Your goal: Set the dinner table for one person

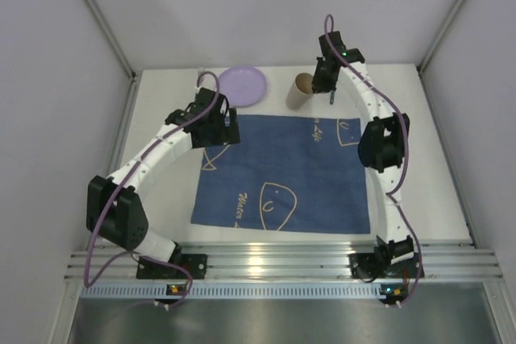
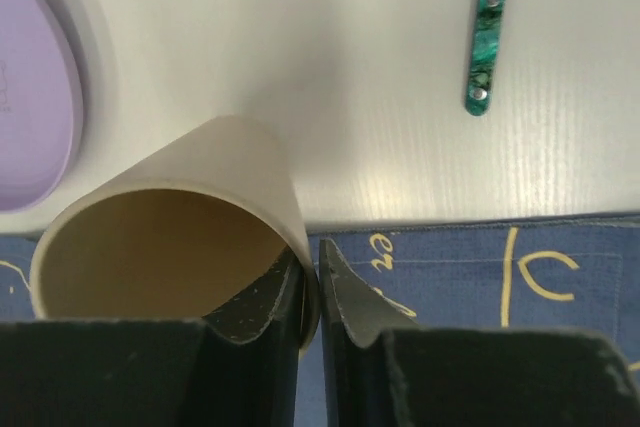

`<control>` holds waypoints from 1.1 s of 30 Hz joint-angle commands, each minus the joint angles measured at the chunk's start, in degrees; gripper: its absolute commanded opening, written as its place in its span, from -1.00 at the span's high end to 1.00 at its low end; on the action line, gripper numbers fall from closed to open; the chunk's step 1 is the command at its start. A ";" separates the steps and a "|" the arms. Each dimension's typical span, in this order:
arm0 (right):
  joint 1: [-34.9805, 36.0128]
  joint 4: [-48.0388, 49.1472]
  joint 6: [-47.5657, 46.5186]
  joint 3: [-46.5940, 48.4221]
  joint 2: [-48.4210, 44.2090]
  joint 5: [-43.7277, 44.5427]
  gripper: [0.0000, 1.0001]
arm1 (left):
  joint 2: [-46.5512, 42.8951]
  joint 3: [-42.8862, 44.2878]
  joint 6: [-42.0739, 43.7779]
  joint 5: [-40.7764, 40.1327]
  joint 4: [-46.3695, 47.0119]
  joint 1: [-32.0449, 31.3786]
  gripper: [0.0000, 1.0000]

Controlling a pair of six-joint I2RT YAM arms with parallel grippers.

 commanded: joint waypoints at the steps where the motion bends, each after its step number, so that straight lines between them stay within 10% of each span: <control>1: -2.23 -2.71 -2.18 1.26 -9.91 1.87 0.77 | 4.33 -1.67 2.63 -0.23 6.85 0.58 -0.95; 12: -3.20 -6.61 -5.88 -27.81 -32.69 6.80 1.00 | 23.24 4.49 1.50 5.83 10.56 2.86 -0.91; 22: -3.55 0.96 -3.94 -48.82 -38.59 8.90 1.00 | 14.56 -10.71 -0.35 6.18 12.49 3.92 -0.90; 33: -4.08 8.97 -3.24 -47.27 -35.87 8.73 1.00 | 9.54 -13.71 -0.27 5.31 11.17 3.92 -0.91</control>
